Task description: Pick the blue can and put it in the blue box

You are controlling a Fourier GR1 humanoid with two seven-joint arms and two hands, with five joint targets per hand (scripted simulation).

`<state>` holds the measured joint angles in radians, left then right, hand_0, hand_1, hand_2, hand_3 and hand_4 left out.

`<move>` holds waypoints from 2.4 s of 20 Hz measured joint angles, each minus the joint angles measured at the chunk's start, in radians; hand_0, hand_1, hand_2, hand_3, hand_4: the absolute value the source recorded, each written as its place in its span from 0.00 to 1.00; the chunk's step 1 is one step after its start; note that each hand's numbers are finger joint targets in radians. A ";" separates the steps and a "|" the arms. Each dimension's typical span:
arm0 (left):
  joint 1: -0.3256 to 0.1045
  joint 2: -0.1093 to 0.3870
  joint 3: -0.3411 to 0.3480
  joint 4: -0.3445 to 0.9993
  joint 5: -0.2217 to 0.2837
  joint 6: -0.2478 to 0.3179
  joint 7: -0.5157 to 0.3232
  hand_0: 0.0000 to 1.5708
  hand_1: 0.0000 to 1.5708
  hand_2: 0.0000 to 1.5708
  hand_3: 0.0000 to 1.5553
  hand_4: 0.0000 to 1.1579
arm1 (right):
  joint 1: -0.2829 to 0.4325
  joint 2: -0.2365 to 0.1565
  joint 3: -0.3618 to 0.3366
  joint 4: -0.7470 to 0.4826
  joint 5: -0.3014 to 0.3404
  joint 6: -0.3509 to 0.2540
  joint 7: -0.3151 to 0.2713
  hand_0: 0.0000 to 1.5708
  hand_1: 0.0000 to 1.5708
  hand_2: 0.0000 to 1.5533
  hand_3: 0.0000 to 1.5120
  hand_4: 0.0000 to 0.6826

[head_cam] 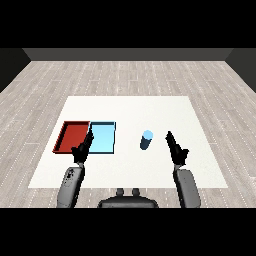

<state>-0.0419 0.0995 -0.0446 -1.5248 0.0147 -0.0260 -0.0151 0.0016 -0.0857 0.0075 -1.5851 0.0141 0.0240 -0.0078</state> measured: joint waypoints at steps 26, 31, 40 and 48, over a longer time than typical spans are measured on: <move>0.033 -0.064 0.100 -0.040 0.113 -0.065 -0.419 0.00 0.00 0.00 0.00 0.00 | -0.219 -0.053 -0.177 0.267 -0.211 0.212 -0.312 0.00 0.00 0.00 0.00 0.00; 0.024 -0.067 0.101 0.007 0.105 -0.063 -0.451 0.00 0.00 0.00 0.00 0.00 | -0.236 -0.057 -0.184 0.308 -0.230 0.216 -0.301 0.00 0.00 0.00 0.00 0.00; 0.034 -0.079 0.090 -0.034 0.114 -0.052 -0.420 0.00 0.00 0.00 0.00 0.00 | -0.293 -0.043 -0.183 0.412 -0.249 0.200 -0.282 0.00 0.00 0.00 0.00 0.00; 0.029 -0.057 0.116 -0.050 0.148 -0.072 -0.404 0.00 0.00 0.00 0.00 0.00 | -0.354 -0.005 -0.169 0.524 -0.246 0.159 -0.285 0.00 0.00 0.00 0.00 0.00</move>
<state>-0.0134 0.0428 0.0717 -1.5753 0.1630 -0.0984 -0.4195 -0.3526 -0.0908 -0.1620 -1.0608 -0.2323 0.1834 -0.2928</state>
